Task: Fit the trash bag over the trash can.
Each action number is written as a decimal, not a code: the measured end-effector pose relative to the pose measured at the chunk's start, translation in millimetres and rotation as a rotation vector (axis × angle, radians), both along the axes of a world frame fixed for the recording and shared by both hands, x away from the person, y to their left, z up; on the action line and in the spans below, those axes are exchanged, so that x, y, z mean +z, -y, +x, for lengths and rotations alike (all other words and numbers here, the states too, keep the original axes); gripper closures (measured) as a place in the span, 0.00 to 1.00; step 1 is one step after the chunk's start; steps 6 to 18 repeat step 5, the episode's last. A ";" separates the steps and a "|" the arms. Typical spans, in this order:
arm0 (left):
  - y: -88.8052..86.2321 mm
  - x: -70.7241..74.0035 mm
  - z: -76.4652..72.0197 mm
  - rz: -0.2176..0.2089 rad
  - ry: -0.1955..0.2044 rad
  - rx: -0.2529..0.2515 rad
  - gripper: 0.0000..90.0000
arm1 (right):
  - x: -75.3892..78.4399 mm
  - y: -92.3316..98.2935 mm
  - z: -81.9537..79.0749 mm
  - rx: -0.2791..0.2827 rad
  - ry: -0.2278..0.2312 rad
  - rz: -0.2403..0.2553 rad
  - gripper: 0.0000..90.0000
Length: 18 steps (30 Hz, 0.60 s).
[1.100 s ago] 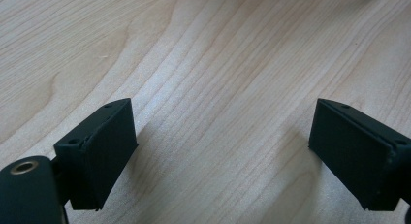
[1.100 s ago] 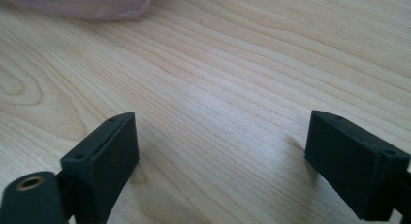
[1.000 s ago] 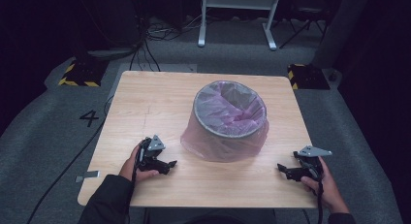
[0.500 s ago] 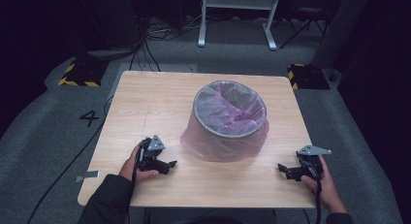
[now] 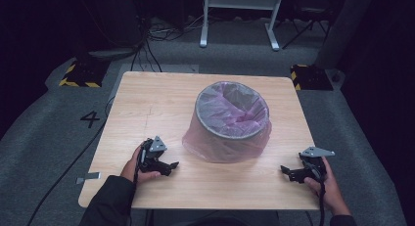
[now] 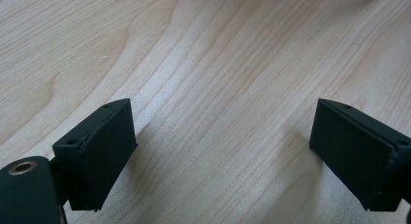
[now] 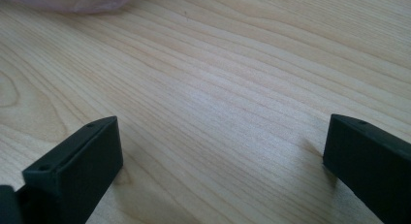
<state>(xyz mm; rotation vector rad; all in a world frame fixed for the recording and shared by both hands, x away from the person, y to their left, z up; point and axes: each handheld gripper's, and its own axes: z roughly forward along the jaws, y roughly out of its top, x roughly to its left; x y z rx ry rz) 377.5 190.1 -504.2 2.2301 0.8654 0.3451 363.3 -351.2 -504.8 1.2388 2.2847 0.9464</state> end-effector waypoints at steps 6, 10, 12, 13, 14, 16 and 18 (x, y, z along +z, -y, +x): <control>-0.1 0.2 0.5 0.004 0.003 -0.004 0.10 | 0.0 0.0 0.0 0.001 0.000 0.001 0.01; -0.1 0.2 0.5 0.004 0.003 -0.004 0.10 | 0.0 0.0 0.0 0.001 0.000 0.001 0.01; -0.1 0.2 0.5 0.004 0.003 -0.004 0.10 | 0.0 0.0 0.0 0.001 0.000 0.001 0.01; -0.1 0.2 0.5 0.004 0.003 -0.004 0.10 | 0.0 0.0 0.0 0.001 0.000 0.001 0.01; -0.1 0.2 0.5 0.004 0.003 -0.004 0.10 | 0.0 0.0 0.0 0.001 0.000 0.001 0.01; -0.1 0.2 0.5 0.004 0.003 -0.004 0.10 | 0.0 0.0 0.0 0.001 0.000 0.001 0.01; -0.1 0.2 0.5 0.004 0.003 -0.004 0.10 | 0.0 0.0 0.0 0.001 0.000 0.001 0.01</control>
